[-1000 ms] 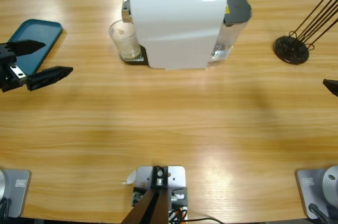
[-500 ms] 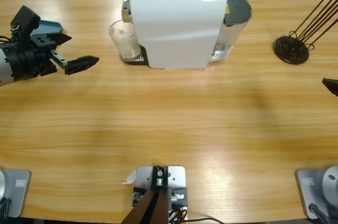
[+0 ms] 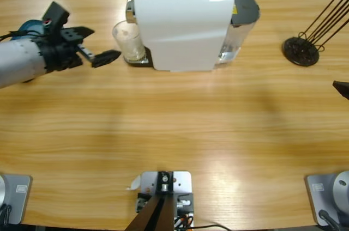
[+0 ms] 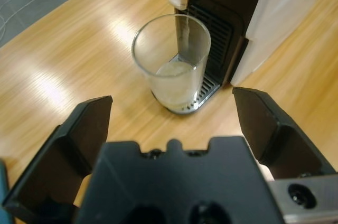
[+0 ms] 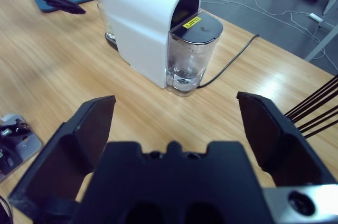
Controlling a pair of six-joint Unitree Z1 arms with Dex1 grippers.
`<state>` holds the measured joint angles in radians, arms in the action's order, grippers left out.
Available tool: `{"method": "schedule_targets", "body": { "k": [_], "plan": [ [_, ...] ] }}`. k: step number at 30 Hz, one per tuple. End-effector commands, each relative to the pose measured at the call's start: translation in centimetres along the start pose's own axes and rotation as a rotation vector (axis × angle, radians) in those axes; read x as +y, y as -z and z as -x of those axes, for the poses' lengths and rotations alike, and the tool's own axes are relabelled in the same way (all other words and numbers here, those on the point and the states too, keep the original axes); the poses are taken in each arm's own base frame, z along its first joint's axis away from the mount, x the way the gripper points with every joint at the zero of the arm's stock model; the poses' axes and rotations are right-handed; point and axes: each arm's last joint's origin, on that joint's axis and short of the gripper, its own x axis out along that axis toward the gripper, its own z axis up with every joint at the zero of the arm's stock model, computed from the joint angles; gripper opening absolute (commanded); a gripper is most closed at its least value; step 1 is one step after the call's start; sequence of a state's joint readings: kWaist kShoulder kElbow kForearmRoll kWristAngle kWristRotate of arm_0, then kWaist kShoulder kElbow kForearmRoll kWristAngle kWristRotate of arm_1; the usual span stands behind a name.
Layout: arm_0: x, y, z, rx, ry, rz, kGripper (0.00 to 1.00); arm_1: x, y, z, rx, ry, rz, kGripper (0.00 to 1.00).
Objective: Pour coffee
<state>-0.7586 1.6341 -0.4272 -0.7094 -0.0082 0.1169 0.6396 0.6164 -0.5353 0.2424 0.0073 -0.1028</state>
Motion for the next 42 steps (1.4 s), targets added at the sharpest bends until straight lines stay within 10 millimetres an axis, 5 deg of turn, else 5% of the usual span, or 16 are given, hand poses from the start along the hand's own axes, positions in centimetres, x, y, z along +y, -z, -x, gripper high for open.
{"method": "schedule_targets", "body": {
  "k": [1,21,29,31,36,42],
  "plan": [
    [-0.4,1.7,-4.4,0.008,0.019,0.012,0.982,0.2,1.2,0.3,-0.002,-0.023,0.005,1.0],
    [0.5,1.8,-7.7,-0.067,0.063,0.059,0.922,0.2,1.2,0.1,0.002,-0.025,0.005,1.0],
    [0.4,2.2,-8.9,-0.065,0.092,0.058,0.476,0.2,1.2,0.1,0.002,-0.024,0.005,1.0],
    [0.3,2.3,-8.9,-0.062,0.094,0.053,0.249,0.2,1.2,0.1,0.004,-0.024,0.005,1.0],
    [0.4,2.6,-8.2,-0.066,0.084,0.047,0.232,0.2,1.2,0.1,0.004,-0.024,0.005,1.0],
    [0.8,2.7,-3.4,-0.082,-0.051,0.052,0.232,0.2,1.2,0.2,-0.002,-0.023,0.005,1.0]
  ]
}}
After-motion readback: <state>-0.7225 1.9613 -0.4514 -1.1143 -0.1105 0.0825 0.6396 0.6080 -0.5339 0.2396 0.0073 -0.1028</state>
